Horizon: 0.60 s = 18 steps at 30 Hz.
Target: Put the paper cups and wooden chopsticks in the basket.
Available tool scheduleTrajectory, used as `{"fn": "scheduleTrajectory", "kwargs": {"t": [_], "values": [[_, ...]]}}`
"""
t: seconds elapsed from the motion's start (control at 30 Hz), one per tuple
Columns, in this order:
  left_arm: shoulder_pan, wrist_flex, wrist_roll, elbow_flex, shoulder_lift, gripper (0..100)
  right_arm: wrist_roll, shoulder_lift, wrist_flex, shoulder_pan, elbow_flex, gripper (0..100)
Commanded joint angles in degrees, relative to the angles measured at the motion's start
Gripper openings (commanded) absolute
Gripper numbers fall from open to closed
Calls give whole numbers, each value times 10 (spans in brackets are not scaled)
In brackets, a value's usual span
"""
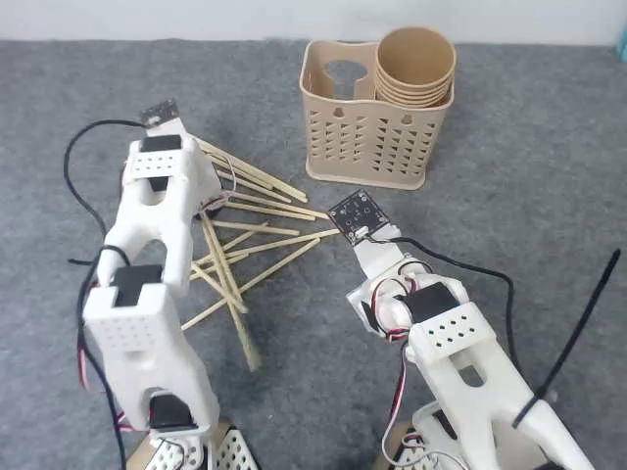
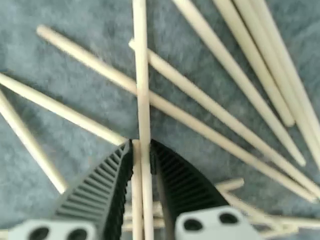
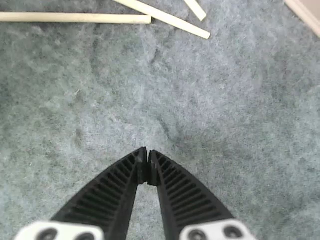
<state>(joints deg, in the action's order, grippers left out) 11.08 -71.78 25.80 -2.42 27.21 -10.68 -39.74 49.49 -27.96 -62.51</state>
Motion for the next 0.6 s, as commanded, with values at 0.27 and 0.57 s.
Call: {"fn": "scheduleTrajectory", "kwargs": {"t": [0.27, 0.57], "values": [[-5, -13, -33, -1, -311, 12, -11, -21, -11, -2, 2, 8], [-5, 55, -32, 73, -294, 46, -11, -21, -11, -2, 2, 8]]}}
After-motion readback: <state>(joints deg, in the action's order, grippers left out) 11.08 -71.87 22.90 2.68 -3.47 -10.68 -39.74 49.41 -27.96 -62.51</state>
